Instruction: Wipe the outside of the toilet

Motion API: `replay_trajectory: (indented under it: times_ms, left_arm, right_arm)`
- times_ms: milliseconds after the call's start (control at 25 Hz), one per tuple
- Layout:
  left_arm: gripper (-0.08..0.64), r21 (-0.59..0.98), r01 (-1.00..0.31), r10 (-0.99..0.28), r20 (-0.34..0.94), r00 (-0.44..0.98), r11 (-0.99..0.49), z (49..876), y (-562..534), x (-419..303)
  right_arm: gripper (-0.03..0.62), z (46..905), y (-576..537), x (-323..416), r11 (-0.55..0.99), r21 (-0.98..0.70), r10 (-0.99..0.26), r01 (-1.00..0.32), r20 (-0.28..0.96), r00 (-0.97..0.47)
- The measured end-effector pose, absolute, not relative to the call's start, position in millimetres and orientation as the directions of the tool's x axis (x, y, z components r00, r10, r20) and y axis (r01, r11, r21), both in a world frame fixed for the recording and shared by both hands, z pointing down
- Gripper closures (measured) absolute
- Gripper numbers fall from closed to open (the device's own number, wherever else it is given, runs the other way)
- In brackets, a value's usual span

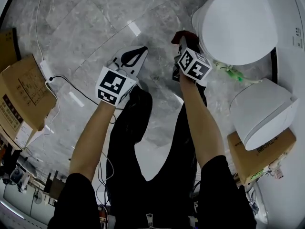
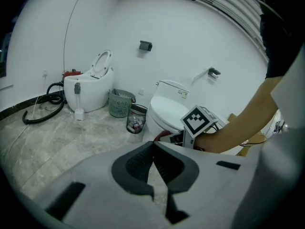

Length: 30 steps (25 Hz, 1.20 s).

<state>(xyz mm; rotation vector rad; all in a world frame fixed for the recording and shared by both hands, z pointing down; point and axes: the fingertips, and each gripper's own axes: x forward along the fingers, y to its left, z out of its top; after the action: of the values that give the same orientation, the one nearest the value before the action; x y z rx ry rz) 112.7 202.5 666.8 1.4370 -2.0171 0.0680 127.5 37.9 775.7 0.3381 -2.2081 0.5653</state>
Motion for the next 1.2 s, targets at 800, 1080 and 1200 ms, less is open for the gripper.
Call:
replay_trajectory:
  times_ms: [800,1080,1200]
  left_arm:
    - [0.56,0.31,-0.904,-0.862,0.495,-0.111,0.294,634.3,45.3,188.7]
    - [0.56,0.306,-0.916,-0.87,0.486,-0.082,0.258,624.9,-45.5,228.3]
    - [0.56,0.313,-0.916,-0.875,0.478,-0.077,0.251,621.1,-80.3,243.9]
  right_arm:
    - [0.472,741.0,-91.5,323.3,0.953,-0.143,-0.055,-0.266,0.783,-0.62]
    - [0.472,734.4,-225.2,336.8,0.935,-0.093,-0.156,-0.342,0.759,-0.632]
    - [0.472,737.6,-268.3,330.4,0.932,-0.094,-0.164,-0.351,0.754,-0.636]
